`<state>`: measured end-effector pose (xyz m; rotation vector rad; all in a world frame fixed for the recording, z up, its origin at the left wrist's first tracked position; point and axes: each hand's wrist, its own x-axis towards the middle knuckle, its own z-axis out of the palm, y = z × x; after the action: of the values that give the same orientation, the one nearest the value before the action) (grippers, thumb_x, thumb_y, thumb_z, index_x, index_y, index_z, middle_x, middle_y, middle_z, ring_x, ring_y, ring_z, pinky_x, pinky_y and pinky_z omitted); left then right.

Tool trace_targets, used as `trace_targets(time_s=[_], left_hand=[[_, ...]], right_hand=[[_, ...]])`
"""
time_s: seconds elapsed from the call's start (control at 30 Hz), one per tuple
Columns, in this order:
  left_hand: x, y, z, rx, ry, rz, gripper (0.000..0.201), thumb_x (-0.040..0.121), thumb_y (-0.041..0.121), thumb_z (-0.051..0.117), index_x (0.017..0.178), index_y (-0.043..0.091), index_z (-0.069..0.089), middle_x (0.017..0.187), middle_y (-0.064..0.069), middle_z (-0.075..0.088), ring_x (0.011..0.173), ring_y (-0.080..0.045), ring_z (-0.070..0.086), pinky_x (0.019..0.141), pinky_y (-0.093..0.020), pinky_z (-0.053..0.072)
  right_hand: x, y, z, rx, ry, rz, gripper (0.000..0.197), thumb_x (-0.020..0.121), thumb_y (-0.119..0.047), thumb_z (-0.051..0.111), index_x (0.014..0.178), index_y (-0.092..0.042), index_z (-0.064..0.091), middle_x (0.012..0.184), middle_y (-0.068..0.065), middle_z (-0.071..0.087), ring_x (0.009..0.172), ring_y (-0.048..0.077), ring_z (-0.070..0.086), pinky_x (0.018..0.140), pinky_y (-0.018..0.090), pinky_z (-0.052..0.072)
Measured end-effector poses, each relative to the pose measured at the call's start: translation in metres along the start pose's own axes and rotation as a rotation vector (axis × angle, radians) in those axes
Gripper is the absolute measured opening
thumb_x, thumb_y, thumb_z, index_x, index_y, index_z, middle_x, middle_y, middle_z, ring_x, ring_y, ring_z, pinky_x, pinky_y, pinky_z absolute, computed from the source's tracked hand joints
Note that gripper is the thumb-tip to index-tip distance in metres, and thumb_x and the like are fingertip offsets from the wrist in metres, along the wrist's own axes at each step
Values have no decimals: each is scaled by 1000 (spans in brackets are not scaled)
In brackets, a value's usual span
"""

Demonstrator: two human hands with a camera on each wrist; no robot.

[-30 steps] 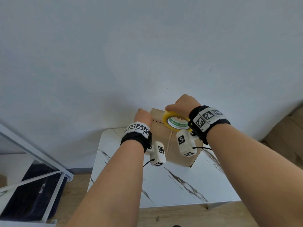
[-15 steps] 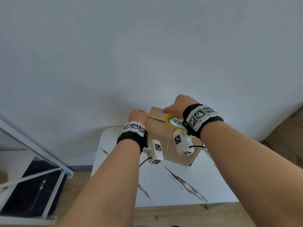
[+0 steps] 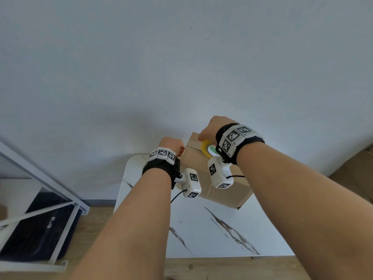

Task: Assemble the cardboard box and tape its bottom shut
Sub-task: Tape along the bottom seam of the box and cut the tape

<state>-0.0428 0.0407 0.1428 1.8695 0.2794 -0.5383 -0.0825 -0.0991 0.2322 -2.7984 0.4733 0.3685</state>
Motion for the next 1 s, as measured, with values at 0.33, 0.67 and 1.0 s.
trace_targets(time_s=[0.33, 0.67, 1.0], left_hand=[[7, -7, 3, 125, -22, 22, 33, 89, 6, 54, 119, -5, 61, 62, 1, 49, 50, -10, 45, 31, -6, 35], [-6, -17, -9, 542, 29, 130, 22, 84, 26, 57, 103, 22, 67, 92, -3, 70, 83, -28, 68, 80, -33, 58], [-20, -4, 11, 644, 159, 508, 28, 90, 15, 51, 104, 20, 75, 112, 1, 71, 102, -20, 65, 85, -23, 47]], right_hand=[[7, -4, 0, -5, -35, 28, 29, 79, -40, 66, 70, -17, 51, 71, 2, 58, 62, 19, 55, 59, 28, 44], [3, -1, 0, -13, -40, 28, 30, 81, -42, 64, 72, -16, 52, 71, 2, 58, 62, 19, 55, 55, 25, 41], [-1, -2, 0, -33, -17, 9, 31, 83, -42, 62, 72, -16, 51, 71, 2, 58, 64, 19, 56, 55, 25, 41]])
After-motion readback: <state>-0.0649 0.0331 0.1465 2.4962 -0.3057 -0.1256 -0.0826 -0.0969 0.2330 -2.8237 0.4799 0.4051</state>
